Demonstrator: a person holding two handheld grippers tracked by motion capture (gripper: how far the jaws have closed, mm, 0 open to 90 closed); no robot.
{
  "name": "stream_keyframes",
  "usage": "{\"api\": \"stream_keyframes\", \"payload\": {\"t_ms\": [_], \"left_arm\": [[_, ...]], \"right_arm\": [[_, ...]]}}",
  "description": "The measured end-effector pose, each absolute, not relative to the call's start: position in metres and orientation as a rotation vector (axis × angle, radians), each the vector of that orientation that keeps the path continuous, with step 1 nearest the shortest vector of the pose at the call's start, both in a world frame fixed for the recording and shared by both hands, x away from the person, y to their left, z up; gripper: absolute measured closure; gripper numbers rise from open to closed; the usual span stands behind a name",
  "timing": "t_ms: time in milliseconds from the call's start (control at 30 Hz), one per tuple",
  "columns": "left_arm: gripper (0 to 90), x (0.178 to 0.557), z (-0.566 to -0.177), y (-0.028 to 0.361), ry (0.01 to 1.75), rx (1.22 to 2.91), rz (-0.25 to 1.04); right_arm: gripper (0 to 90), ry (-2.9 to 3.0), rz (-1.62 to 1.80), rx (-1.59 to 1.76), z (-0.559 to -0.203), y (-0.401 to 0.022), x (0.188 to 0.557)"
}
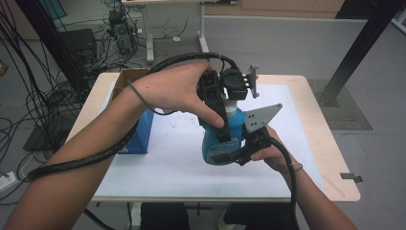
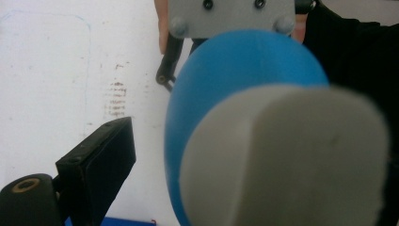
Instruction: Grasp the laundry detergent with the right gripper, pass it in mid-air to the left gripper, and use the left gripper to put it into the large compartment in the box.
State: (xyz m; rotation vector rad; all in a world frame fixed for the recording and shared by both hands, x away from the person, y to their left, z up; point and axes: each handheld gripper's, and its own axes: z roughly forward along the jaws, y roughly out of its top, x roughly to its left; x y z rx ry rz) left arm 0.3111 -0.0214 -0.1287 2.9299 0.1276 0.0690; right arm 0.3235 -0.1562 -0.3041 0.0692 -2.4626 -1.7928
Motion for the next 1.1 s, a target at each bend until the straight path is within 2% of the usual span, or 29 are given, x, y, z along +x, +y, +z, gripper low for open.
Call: {"api": "stream_keyframes", "payload": {"t_ms": [1100], "left_arm": [[8.9, 0.3116, -0.1278, -0.0193, 0.143, 2.933, 0.078]], "right_arm": [[40.1, -2.47, -1.777, 0.059, -0.3089, -0.1548, 0.3246]]}}
